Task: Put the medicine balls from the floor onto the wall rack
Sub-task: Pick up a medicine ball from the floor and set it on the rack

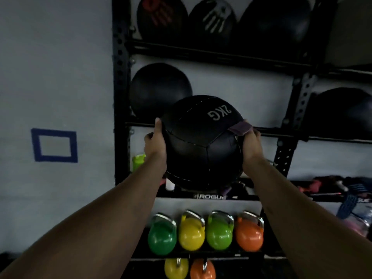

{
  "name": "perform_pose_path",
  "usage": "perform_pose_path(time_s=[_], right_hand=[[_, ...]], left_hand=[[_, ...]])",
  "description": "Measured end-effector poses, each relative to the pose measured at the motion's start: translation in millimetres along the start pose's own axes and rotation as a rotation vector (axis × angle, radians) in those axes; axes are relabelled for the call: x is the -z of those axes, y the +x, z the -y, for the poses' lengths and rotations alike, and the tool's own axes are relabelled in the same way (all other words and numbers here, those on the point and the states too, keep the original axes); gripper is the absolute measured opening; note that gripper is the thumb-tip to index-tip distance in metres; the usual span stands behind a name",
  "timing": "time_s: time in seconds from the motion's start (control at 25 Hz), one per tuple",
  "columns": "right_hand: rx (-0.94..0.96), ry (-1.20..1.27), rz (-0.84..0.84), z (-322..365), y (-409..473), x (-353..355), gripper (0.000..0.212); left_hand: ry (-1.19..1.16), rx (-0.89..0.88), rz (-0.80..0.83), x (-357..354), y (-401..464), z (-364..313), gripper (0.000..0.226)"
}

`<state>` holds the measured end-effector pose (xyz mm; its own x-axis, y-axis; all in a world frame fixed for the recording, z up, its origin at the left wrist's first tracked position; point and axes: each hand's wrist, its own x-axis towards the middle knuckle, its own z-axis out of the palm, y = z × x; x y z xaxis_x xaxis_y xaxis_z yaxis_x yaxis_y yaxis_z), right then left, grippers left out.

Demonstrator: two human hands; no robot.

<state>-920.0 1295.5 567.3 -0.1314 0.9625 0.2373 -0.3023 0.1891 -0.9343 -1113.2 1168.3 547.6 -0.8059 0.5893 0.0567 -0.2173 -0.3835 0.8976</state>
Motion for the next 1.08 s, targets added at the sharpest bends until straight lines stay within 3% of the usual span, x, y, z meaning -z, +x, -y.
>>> perform_pose_path(time_s=[0.2, 0.36, 0.52, 0.76, 1.08], right_hand=[[0.028, 0.101, 0.021, 16.3, 63.4, 34.9, 0.033], [0.046, 0.148, 0.041, 18.8, 139.8, 37.9, 0.014], [0.069, 0.110, 0.119, 20.2, 219.9, 20.7, 0.051], [0.094, 0.117, 0.106, 21.5, 331.2, -15.4, 0.052], [0.102, 0.054, 0.211, -2.3, 441.0, -46.2, 0.066]], left_hand=[[-0.008, -0.121, -0.100, -79.9, 17.7, 2.2, 0.058], [0.029, -0.166, -0.093, -138.9, 61.1, -1.1, 0.070], [0.068, -0.224, -0.048, -184.2, 122.7, -13.3, 0.081], [0.121, -0.299, 0.030, -248.1, 225.3, -23.7, 0.082], [0.184, -0.361, -0.127, -296.9, 310.8, 5.2, 0.077]])
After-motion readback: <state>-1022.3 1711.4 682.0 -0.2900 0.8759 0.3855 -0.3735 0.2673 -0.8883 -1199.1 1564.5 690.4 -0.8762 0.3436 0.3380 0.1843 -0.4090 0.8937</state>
